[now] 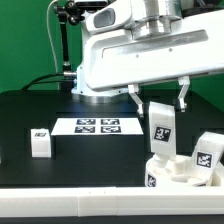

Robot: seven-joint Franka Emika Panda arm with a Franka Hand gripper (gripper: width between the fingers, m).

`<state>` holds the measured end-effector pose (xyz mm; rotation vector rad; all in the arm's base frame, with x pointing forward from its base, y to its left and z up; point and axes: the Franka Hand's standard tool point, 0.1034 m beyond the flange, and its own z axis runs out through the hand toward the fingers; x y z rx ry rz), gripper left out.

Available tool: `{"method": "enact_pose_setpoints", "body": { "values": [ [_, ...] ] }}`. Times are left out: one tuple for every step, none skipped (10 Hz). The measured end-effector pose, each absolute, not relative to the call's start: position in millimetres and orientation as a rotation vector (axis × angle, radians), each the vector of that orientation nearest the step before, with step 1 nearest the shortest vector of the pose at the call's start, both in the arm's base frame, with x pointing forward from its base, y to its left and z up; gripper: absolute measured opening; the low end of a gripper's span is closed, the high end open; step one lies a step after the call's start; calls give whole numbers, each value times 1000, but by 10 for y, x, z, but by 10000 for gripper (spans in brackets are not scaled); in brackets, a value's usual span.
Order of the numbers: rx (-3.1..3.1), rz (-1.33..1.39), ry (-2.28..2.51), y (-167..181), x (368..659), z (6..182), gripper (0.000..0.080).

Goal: Assemble stool

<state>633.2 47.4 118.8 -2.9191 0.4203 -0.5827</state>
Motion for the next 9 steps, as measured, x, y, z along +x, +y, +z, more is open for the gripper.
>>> {"method": "enact_pose_setpoints", "body": {
  "values": [
    [-2922, -577, 417, 491, 6319, 1155, 327],
    [-2925, -574, 415, 495, 6305, 1127, 327],
    [-2927, -570, 415, 495, 6297, 1106, 327],
    [-2929, -564, 413, 503, 6287, 1080, 327],
    [-2931, -559, 411, 512, 6279, 1055, 327],
    [-2933, -556, 410, 510, 6273, 1039, 327],
    [-2935, -553, 410, 502, 6268, 1022, 327],
    [-2937, -549, 410, 503, 6259, 998, 327],
    [-2939, -547, 410, 502, 6250, 978, 327]
  ]
}}
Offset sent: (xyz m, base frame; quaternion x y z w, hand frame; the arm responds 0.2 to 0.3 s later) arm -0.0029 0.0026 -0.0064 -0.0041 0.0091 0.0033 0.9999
